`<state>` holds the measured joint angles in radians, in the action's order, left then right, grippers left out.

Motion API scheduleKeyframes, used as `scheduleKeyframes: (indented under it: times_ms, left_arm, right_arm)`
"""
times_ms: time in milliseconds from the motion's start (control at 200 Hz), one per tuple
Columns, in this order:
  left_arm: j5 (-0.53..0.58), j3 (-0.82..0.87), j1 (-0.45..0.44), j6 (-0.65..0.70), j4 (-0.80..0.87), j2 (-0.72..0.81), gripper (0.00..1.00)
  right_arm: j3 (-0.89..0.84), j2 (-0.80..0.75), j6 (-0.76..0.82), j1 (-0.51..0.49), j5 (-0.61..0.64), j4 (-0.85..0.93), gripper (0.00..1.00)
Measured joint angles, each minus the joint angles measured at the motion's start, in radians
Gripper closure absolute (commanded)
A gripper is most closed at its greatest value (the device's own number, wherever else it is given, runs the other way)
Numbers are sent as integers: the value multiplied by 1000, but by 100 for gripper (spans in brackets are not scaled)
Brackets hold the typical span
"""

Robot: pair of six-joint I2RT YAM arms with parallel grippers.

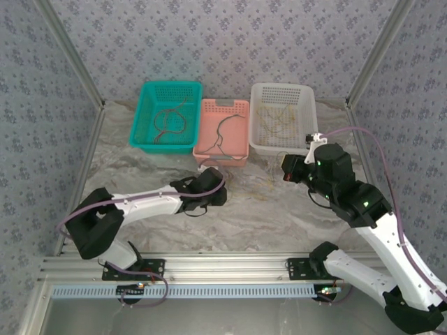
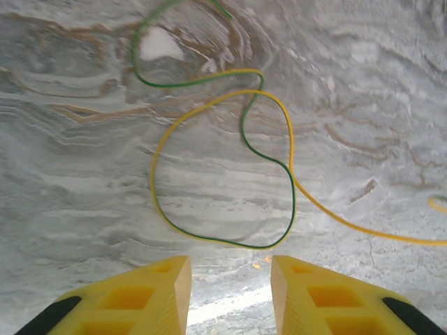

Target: Untangle the cables

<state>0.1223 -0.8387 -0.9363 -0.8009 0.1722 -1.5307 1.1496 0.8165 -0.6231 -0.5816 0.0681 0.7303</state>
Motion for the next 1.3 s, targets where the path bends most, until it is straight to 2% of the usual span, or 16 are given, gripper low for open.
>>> scheduleKeyframes:
  times_ms: [135,325,455,520,780,1019,1299]
  left_arm:
    - [-29,-12,-27,-13,-33,-49,64]
    - [71,-196,-126,70,78,-130,58]
    - [165,-244,-108,98,142,-163,33]
    - [191,-230,-82,90,165,-154,29]
    - [176,-171,64,-60,164,-51,29]
    - [136,-200,54,-246,135,-105,40]
    - [136,-217,53,-313,120,-181,46]
  right_arm:
    - [-14,-5,4,35,-43,0,100]
    - [-21,-6,12,72,-90,0,100]
    - [-21,-11,17,103,-111,3,100]
    - [-21,-14,24,116,-114,11,100]
    - [-22,-32,53,167,-117,49,100]
    - [-35,-37,77,217,-105,84,100]
    - [-34,-83,121,298,-19,172,100]
